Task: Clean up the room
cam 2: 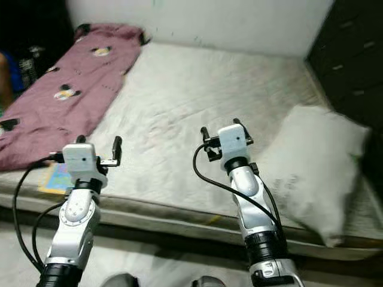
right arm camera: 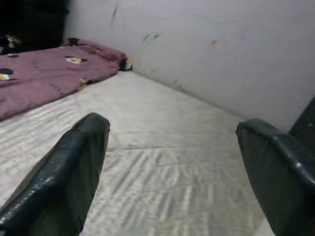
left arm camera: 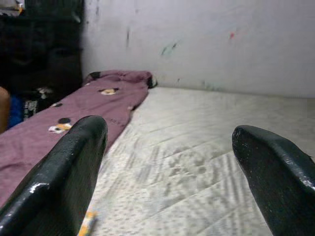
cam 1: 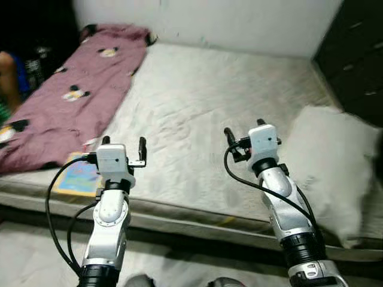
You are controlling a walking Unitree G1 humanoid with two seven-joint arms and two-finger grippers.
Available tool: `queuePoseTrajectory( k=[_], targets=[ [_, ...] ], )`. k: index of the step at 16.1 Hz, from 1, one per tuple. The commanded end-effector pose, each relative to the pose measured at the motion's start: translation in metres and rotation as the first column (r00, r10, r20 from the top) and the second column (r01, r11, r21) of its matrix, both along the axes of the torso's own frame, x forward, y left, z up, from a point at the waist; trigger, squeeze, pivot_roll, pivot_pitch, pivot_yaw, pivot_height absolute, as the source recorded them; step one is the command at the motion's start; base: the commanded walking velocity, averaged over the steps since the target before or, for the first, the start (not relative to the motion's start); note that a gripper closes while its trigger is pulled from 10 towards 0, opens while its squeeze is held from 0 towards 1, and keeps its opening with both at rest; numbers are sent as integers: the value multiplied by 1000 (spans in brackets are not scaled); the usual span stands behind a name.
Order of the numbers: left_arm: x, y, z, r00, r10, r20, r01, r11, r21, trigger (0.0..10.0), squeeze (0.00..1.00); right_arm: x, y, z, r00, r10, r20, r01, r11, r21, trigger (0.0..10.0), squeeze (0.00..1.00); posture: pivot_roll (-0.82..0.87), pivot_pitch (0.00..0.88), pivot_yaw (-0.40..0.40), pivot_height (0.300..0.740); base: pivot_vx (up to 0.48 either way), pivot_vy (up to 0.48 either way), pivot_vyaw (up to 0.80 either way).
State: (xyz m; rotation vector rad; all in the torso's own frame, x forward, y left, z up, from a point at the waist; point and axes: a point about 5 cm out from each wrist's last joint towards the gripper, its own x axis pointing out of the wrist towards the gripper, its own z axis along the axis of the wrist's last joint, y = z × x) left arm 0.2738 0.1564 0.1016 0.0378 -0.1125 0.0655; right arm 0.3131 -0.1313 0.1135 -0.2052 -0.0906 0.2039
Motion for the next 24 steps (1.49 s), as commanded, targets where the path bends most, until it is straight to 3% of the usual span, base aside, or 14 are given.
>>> queuePoseTrajectory(
  k=[1,8,17,22,24],
  targets=[
    [-2,9,-1,1000,29,-4,-29,1000,3,10000,0,1,8,3,1000,20,7,-20,1000,12,10000,0,-39,0,-37,740,0,0,0],
    [-1,5,4,1000,-18,23,18,1000,-13,10000,0,3,8,4,1000,20,5,-20,1000,19,10000,0,-34,0,-32,740,0,0,-212],
    [-5,7,5,999,-34,26,35,999,-2,10000,0,1,18,5,998,53,30,-53,999,-1,10000,0,2,0,-33,740,272,0,0],
    [-3,4,11,1000,-23,20,24,998,-58,10000,0,2,15,-2,999,36,14,-36,999,2,10000,0,12,0,-35,740,0,0,0],
    [-8,4,1,1000,-9,-8,8,999,-47,10000,0,2,10,-7,1000,17,-2,-17,1000,15,10000,0,10,0,-23,740,0,0,0]
  ],
)
